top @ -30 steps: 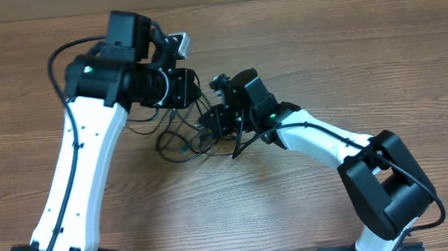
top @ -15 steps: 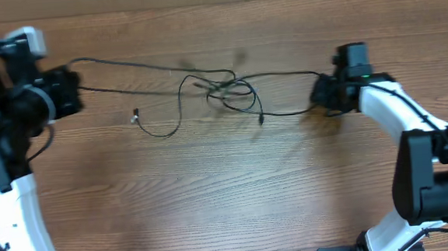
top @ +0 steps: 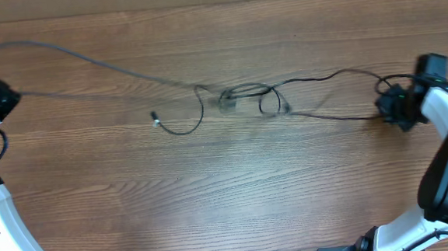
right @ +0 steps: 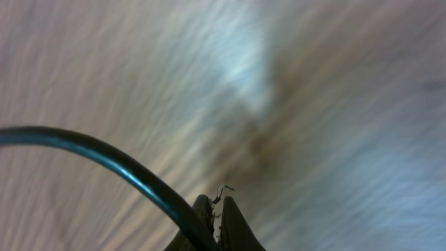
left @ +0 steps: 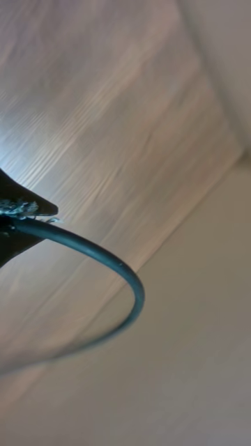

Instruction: Untangle cables

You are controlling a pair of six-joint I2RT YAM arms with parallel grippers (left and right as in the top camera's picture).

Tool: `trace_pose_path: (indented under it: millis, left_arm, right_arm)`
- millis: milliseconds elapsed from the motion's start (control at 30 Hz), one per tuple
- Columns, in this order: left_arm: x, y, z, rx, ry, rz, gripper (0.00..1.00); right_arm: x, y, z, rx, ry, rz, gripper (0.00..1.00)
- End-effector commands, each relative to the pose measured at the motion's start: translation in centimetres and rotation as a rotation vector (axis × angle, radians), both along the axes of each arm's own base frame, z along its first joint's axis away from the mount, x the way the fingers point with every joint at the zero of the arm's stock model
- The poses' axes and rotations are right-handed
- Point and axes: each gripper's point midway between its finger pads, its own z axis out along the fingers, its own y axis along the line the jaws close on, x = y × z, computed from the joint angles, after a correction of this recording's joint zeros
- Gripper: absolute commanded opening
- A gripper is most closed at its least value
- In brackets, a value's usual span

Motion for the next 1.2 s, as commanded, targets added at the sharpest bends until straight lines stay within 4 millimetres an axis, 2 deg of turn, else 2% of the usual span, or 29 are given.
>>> trace_pose_path:
  millis: [0,133,267,400,600,733,867,933,1000,1067,1167]
  left_arm:
    - [-2.6,4.2,1.5,0.013,-0.038,0.293,0.04]
    - [-3.2,5.9,0.8,0.002,-0.02,0.362,0.04]
    - [-2.0,6.0,-0.4,-0.016,0.012,0.312,0.04]
    - [2.0,3.9,-0.1,0.062,-0.01,-0.005,0.04]
    - [5.0,5.9,0.1,0.139,-0.048,-0.035,0.04]
    - [8.2,7.7,0.4,0.216,-0.108,-0.078,0.04]
    - [11.6,10.2,-0.3,0.292,-0.151,-0.09,0.04]
    - [13.0,11.6,-1.5,0.299,-0.15,-0.075,0.04]
    - [14.2,13.0,-3.6,0.297,-0.125,-0.051,0.04]
    - [15.1,15.1,-7.1,0.271,-0.061,0.012,0.04]
    - [15.0,17.7,-13.7,0.191,0.077,0.136,0.04]
  right_arm:
    - [-0.7,-4.3,2.1,-0.064,-0.032,-0.116,0.04]
    - [-2.1,-6.8,2.6,-0.048,-0.027,-0.212,0.04]
    - [-1.9,-6.5,2.8,-0.006,-0.052,-0.191,0.04]
    - [-0.5,-4.1,2.9,0.032,-0.084,-0.061,0.04]
    - [1.0,0.6,2.8,0.046,-0.063,0.083,0.04]
    - [1.8,4.2,2.7,0.054,-0.048,0.177,0.04]
    - [1.9,7.3,2.5,0.068,-0.021,0.255,0.04]
    - [1.5,8.8,2.3,0.078,0.007,0.289,0.04]
    - [1.1,10.0,2.2,0.087,0.03,0.318,0.04]
    - [0.8,11.3,2.1,0.093,0.05,0.352,0.04]
    - [0.6,13.0,2.1,0.096,0.062,0.397,0.04]
